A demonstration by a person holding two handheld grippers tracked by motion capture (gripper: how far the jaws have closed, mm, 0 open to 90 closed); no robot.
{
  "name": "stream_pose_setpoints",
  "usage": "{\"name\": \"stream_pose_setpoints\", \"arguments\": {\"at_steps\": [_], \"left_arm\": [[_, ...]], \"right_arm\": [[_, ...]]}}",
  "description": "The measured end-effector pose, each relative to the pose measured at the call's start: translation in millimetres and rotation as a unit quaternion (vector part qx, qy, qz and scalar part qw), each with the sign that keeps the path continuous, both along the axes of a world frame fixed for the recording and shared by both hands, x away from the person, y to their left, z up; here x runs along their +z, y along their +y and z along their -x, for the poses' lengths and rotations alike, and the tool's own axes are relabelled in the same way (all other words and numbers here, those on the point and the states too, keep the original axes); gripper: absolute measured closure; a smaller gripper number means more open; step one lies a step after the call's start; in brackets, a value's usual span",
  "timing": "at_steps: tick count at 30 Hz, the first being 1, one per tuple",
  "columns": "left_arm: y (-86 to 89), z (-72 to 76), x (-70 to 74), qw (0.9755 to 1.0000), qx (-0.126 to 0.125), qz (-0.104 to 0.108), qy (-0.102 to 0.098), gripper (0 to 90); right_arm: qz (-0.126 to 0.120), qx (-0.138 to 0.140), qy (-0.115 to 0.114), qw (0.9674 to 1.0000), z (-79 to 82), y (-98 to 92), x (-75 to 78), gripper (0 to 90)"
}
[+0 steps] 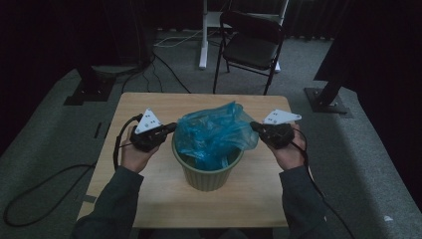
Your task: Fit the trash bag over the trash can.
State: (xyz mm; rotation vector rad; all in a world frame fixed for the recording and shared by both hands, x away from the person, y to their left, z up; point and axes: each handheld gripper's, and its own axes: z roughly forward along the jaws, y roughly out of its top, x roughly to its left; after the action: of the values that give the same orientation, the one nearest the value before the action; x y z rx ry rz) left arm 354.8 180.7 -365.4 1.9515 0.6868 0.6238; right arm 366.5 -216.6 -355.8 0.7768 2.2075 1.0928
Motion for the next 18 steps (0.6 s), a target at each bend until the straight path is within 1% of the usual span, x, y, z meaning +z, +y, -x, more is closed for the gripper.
{"name": "stream_pose_setpoints", "arguments": {"at_steps": [3, 4, 5, 6, 8, 9, 11, 13, 15, 16, 18], "left_arm": [[10.1, -1.5, -3.0, 0.9999, 0.013, 0.004, 0.004, 89.9], [12.5, -1.8, -4.3, 0.9998, 0.018, 0.01, 0.006, 89.9], [15.1, -2.4, -5.0, 0.9997, 0.019, 0.01, 0.008, 89.9], [16.4, -2.6, -5.9, 0.9997, 0.019, 0.014, 0.011, 89.9], [15.9, -2.4, -7.3, 0.9997, 0.018, 0.013, 0.011, 89.9], [14.7, -2.1, -7.5, 0.9998, 0.013, 0.013, 0.012, 89.9], [11.7, -1.6, -7.5, 0.9998, 0.009, 0.013, 0.01, 89.9], [8.2, -0.8, -6.6, 0.9999, 0.005, 0.013, 0.009, 89.9], [5.2, -0.1, -5.4, 0.9999, 0.001, 0.011, 0.006, 89.9], [4.1, 0.4, -4.9, 0.9999, 0.0, 0.012, 0.005, 89.9], [2.4, 1.0, -4.4, 0.9999, -0.002, 0.01, 0.003, 89.8]], "right_arm": [[-0.002, -0.006, 0.001, 1.0, 0.4, -5.8, -1.5, 89.0], [-0.003, -0.008, 0.003, 1.0, 0.7, -7.4, -2.1, 89.0], [-0.003, -0.009, 0.004, 0.9999, 0.7, -8.9, -2.7, 89.0], [-0.004, -0.009, 0.007, 0.9999, 0.7, -9.9, -3.5, 89.0], [-0.008, 0.0, 0.014, 0.9999, 0.5, -10.4, -4.9, 88.4], [-0.009, 0.004, 0.016, 0.9998, 0.7, -9.5, -5.2, 87.0], [-0.013, 0.02, 0.02, 0.9995, 1.2, -6.5, -4.5, 78.7], [-0.016, 0.032, 0.018, 0.9992, 2.4, -2.6, -1.8, 68.9], [-0.023, 0.046, 0.016, 0.9986, 3.4, 1.3, 3.1, 61.8], [-0.024, 0.052, 0.016, 0.9982, 3.5, 2.5, 4.8, 58.9], [-0.024, 0.061, 0.018, 0.9977, 4.3, 6.2, 9.0, 56.3]]}}
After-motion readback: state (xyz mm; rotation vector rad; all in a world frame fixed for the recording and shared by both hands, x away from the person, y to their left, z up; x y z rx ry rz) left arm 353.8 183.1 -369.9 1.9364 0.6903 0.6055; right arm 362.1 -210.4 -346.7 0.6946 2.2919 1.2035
